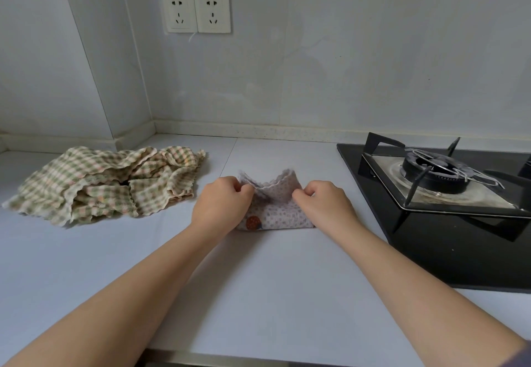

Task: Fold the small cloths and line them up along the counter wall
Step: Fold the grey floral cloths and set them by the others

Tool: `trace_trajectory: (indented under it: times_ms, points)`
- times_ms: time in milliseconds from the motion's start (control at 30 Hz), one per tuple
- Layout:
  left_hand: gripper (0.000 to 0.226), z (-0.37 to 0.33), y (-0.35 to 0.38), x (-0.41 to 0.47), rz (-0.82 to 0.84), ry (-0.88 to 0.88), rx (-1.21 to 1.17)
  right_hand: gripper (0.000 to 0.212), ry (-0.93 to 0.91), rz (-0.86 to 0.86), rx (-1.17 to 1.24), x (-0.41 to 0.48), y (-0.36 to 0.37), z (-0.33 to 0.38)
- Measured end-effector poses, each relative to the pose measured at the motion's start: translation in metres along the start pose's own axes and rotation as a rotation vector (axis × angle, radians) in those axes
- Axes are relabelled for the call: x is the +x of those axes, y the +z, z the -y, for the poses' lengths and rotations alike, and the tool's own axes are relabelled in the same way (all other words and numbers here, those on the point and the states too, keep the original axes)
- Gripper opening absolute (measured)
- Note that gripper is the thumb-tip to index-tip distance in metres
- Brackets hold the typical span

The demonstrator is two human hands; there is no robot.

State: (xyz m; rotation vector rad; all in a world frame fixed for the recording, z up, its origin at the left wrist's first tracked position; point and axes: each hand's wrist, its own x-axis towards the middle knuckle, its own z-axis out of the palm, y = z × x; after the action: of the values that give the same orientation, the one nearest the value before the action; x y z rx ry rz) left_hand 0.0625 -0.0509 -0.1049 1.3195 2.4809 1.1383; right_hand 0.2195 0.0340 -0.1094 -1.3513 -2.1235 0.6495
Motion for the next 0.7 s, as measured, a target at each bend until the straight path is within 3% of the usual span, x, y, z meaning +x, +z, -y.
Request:
trace_trajectory:
  times_ms: [100,267,467,533,600,633,700]
  points:
    - [0.014,0.002,0.0,-0.001,0.011,-0.012,0.004,0.037,-0.021,-0.021,-0.036,-0.001,0.002,0.001]
    - [0.011,0.004,0.002,-0.002,-0.005,0.045,0.09,0.014,-0.01,-0.015,-0.078,0.0,0.001,0.0]
    - [0.015,0.001,0.003,-0.012,-0.038,0.241,0.523,0.014,-0.054,-0.039,-0.166,-0.002,0.002,0.002]
    - [0.018,0.001,0.0,-0.011,-0.098,0.362,0.582,0.013,-0.07,-0.036,-0.191,-0.002,0.001,0.002]
    - [0.019,0.001,-0.001,-0.007,-0.191,0.612,0.544,0.008,-0.088,-0.016,-0.206,-0.002,-0.001,0.002]
    - [0.019,0.001,-0.001,-0.007,-0.169,0.729,0.472,0.008,-0.094,-0.009,-0.194,-0.001,-0.001,0.001]
    - [0.041,0.001,0.001,-0.008,0.036,0.824,0.456,0.012,-0.102,-0.021,-0.135,0.002,-0.004,-0.002]
